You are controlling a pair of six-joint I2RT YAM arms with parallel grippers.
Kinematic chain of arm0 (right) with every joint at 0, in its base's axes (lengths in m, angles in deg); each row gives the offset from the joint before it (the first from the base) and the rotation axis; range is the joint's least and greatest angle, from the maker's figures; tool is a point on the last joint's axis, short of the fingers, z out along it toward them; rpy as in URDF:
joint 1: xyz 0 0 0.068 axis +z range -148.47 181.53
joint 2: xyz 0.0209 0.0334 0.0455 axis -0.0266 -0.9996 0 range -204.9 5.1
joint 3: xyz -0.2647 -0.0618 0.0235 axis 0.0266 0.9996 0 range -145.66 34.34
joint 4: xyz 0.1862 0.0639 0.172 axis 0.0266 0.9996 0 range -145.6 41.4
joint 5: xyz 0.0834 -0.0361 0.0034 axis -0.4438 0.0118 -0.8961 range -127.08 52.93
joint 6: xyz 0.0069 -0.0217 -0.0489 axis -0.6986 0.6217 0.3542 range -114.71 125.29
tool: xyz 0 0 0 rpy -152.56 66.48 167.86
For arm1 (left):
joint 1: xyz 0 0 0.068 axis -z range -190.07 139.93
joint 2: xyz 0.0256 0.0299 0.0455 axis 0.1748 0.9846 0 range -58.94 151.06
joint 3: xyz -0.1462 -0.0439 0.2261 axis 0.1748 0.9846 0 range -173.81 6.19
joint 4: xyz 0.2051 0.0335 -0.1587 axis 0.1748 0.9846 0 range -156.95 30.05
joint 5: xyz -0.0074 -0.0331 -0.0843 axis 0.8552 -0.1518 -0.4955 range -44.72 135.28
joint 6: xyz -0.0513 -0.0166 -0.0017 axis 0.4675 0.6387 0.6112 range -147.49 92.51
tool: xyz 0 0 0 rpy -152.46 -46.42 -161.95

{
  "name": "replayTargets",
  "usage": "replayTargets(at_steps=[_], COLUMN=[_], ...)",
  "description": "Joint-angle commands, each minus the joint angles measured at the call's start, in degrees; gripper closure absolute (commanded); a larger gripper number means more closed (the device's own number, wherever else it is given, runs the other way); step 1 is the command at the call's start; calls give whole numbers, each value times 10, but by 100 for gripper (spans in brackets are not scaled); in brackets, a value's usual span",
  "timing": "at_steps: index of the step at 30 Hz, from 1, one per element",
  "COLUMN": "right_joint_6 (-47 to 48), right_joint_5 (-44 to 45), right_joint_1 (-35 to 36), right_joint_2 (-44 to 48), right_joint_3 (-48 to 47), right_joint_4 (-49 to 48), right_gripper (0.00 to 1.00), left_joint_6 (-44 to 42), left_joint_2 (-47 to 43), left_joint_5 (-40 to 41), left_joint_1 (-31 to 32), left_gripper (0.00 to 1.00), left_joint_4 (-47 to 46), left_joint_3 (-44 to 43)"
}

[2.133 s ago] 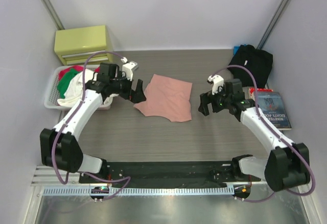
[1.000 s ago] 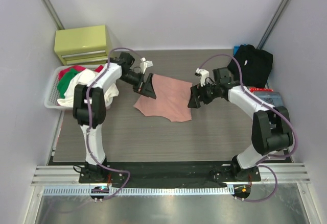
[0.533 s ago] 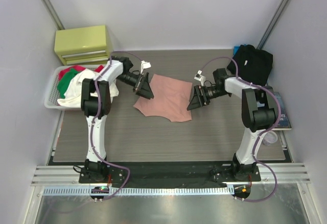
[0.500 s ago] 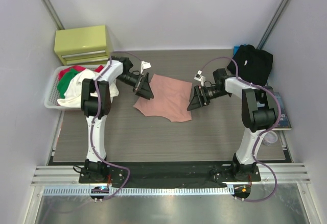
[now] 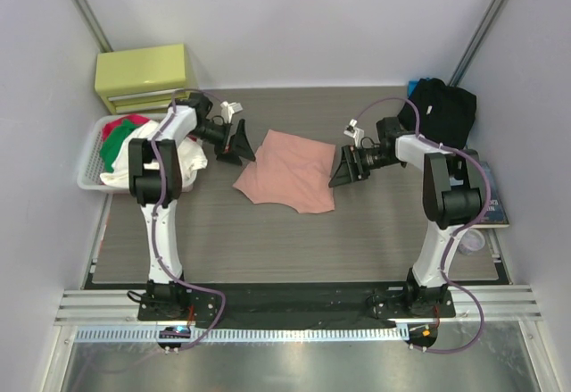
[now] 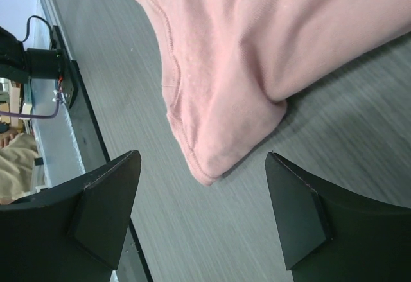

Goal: Fold and stack the t-shirts
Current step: Put the neatly folded tshirt into the corner of the board with both arms

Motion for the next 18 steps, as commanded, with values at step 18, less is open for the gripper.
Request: replayTargets(at_steps=[18], right_joint_6=[-86], right_joint_5=[28], right_joint_1=[2], right_joint_2=[-166], right_joint_3=[-136], right_joint_4=[-92], right_gripper=[17], left_joint_6=[33], left_joint_2=[122], left_joint_5=[29], left_joint_1=[28], left_gripper=[0], left_joint_4=[-28], left_joint_3=[-119])
